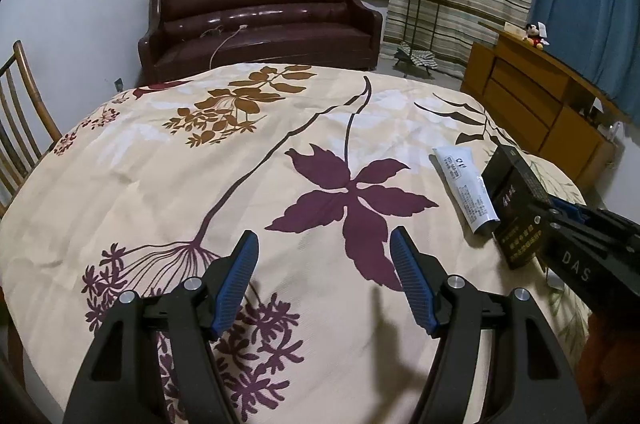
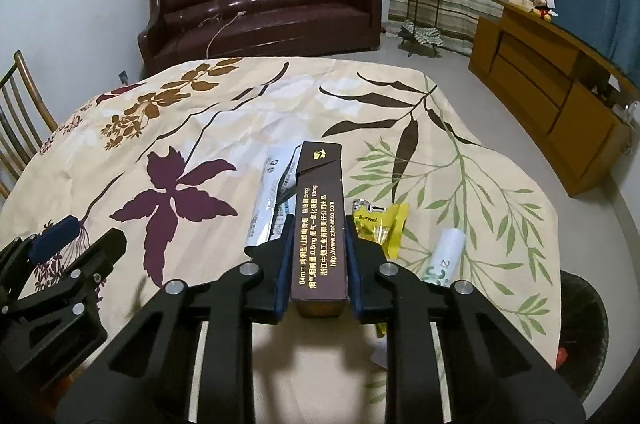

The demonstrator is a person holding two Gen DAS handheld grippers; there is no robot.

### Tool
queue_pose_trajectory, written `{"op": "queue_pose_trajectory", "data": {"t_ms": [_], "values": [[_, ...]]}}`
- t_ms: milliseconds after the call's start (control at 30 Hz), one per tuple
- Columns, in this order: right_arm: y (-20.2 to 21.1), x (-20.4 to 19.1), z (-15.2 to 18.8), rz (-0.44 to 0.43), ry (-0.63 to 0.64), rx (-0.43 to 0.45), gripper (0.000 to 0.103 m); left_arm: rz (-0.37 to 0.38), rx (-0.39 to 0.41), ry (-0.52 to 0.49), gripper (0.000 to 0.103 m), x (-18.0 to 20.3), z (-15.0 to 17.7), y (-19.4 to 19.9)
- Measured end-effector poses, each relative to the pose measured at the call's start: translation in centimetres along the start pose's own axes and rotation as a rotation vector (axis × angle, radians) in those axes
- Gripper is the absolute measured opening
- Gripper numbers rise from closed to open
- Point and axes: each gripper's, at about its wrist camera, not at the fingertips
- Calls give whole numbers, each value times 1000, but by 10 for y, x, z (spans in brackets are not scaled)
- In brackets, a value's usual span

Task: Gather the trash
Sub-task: 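Grasp the brown box with the right tool, then grasp the white squeezed tube with the left tool while the right tool holds the box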

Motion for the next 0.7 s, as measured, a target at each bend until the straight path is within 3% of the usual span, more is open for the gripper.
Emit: {"op": "queue_pose_trajectory", "data": {"t_ms": [300,700], "values": [[19,11,-10,-3,-19,54,22,23,-1,-13,67,14,-5,-4],[35,70,-8,88,-81,86,22,60,-12,-73,67,57,-11,-13]]}}
Point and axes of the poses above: each gripper's, at about its wrist camera, not at the fingertips, and y roughly against the way its jaws point, x to its right, z to its underside, and after that the axes turned 3 degrees about -x, right-handed
